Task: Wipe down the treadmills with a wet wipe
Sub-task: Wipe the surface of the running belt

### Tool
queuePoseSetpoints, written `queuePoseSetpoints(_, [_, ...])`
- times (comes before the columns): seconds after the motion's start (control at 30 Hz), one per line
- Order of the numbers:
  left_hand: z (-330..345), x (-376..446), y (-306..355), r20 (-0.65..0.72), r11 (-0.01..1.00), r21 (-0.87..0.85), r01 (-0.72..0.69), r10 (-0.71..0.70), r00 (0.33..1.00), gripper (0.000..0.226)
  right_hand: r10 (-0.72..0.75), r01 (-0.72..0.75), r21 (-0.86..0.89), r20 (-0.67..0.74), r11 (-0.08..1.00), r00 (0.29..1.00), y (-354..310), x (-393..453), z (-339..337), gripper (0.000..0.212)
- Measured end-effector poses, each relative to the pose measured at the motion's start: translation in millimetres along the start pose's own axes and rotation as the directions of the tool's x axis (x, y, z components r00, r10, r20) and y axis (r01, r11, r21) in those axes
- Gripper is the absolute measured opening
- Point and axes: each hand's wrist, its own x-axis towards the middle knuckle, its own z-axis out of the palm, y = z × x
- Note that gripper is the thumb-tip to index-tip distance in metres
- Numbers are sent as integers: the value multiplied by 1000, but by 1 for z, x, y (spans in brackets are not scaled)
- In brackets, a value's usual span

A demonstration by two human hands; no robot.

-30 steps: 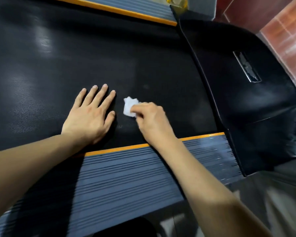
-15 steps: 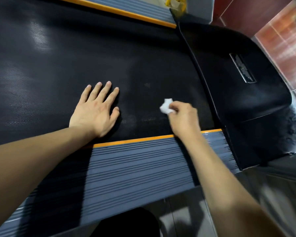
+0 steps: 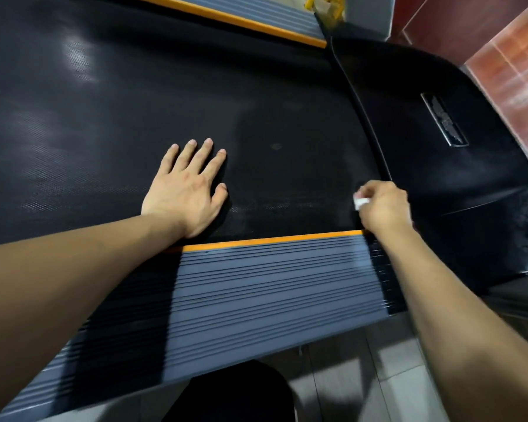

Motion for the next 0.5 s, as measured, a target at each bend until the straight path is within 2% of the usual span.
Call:
queuePoseSetpoints(0.13, [0, 0, 1, 0, 1000, -4, -1, 1, 1000, 66, -244, 218, 223, 96, 950, 965, -64, -57, 23, 8])
queuePoseSetpoints(0.2, [1, 1, 0, -9, 1000, -1, -11, 11, 1000, 71, -355, 305, 255, 177, 917, 918, -84, -81, 30, 15])
queuePoseSetpoints(0.27, [2, 1, -1, -15, 1000, -2, -19, 19, 1000, 75, -395, 352, 234, 171, 906, 903, -84, -83, 31, 19])
queuePoseSetpoints(0.37, [2, 2, -3, -9, 1000, -7, -18, 18, 1000, 76, -342, 340, 36, 80, 940, 936, -57, -51, 20, 13])
queuePoseSetpoints(0.5, [0, 1, -3, -12, 1000, -6, -5, 5, 1000, 76, -76, 65, -188, -56, 980, 996, 9, 3, -2, 14])
